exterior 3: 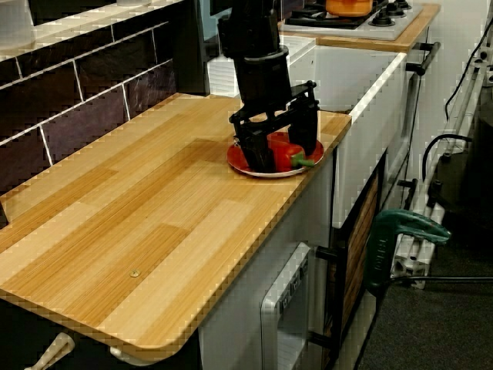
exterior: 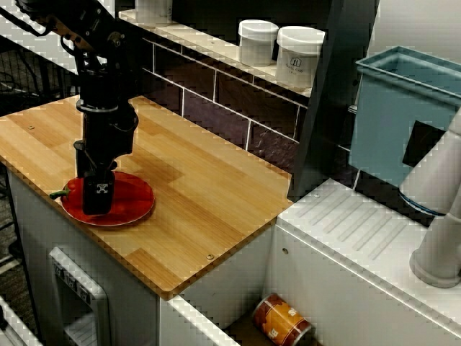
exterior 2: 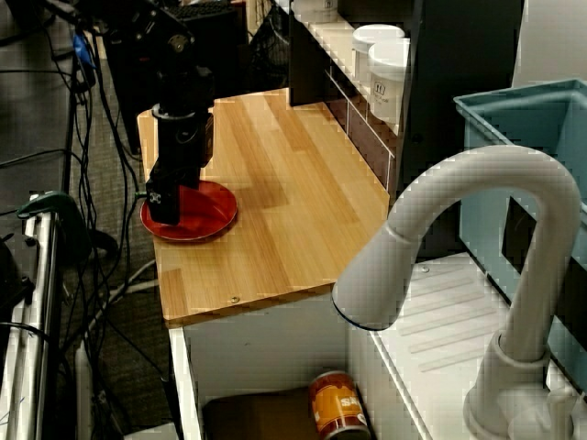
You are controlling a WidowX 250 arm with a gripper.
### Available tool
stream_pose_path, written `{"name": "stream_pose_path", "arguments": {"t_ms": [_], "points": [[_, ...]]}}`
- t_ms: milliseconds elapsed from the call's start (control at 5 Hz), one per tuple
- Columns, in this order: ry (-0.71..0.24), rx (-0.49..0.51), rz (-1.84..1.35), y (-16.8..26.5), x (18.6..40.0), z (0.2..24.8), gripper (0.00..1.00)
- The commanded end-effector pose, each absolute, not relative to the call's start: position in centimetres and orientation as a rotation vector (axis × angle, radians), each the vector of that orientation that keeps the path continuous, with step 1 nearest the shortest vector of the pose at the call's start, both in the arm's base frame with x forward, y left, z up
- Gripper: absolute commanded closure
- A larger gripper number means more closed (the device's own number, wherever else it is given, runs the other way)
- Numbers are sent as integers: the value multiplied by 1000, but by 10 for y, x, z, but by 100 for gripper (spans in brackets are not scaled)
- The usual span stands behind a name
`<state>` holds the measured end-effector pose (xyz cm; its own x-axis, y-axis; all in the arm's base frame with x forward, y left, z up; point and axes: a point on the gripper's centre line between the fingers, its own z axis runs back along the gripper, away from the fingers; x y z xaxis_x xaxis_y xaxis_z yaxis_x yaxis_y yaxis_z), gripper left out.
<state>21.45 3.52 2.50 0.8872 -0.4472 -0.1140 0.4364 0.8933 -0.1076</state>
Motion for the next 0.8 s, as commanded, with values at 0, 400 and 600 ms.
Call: {"name": "stream_pose_path", "arguments": {"t_ms": [0, 400, 600], "points": [[99, 1, -445, 21, 218, 20, 100], [130, -2, -406, 24, 234, 17, 100], [134, -10, -364, 40, 247, 18, 100]]}}
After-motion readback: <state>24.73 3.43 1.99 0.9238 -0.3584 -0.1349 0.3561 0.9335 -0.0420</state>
